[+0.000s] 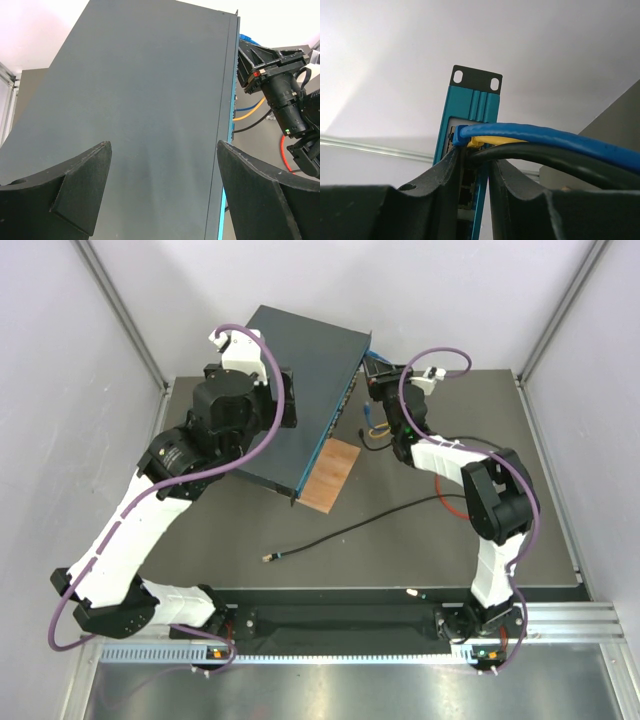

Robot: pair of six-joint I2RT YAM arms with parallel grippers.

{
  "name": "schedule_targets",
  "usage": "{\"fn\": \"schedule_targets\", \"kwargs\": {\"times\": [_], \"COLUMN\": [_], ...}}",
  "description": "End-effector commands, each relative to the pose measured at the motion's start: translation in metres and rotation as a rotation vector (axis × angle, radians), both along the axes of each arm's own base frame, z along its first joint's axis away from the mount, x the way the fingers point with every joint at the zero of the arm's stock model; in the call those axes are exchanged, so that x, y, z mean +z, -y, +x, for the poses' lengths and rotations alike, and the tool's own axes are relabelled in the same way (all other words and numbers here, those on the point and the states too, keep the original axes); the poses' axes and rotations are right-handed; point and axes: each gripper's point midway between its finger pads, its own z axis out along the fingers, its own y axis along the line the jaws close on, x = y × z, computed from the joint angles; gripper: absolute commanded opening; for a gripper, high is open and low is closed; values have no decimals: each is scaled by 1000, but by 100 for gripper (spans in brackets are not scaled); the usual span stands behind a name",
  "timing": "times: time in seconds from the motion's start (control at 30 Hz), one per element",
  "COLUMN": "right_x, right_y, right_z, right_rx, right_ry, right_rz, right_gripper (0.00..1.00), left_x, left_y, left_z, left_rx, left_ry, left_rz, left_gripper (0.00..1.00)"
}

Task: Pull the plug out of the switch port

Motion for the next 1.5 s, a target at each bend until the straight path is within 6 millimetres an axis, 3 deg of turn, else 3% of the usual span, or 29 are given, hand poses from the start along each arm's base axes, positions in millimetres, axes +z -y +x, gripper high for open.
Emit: {"fn": "schedule_targets", "kwargs": {"times": [0.0,0.13,0.27,0.43,0.73,0.87,0.93,1.3,1.47], "right_x": [42,47,46,58,74,65,51,40,34], "right_y": [-5,-7,-5,-4,0,-3,-4,1,4], "right_z": [-4,-6,-5,-6,-6,-2,3,-5,-2], "right_rx": [28,44,41,37,39,71,87,61,50], "right_ry": [111,92,70,71,80,96,65,53,18], "right_rz": [89,47,13,-59,-124,-36,18,119,148], "right_gripper": [6,1,1,10,10,10,8,9,0], "left_x": [5,7,6,6,2,-1,-1,-4,-4], "left_y": [-5,-6,-5,-5,-4,-3,-3,-2,-2], "left_z": [-5,-5,-5,-3,-1,0,0,3,4], "left_rx": [-5,-4,-8,-6,-2,0,-2,0,1], "left_ry": [9,12,9,8,-5,-15,-17,-27,-28], "left_rz": [-23,-26,-28,-28,-38,-45,-48,-50,-54], "left_gripper": [91,91,91,91,91,91,91,91,91]}}
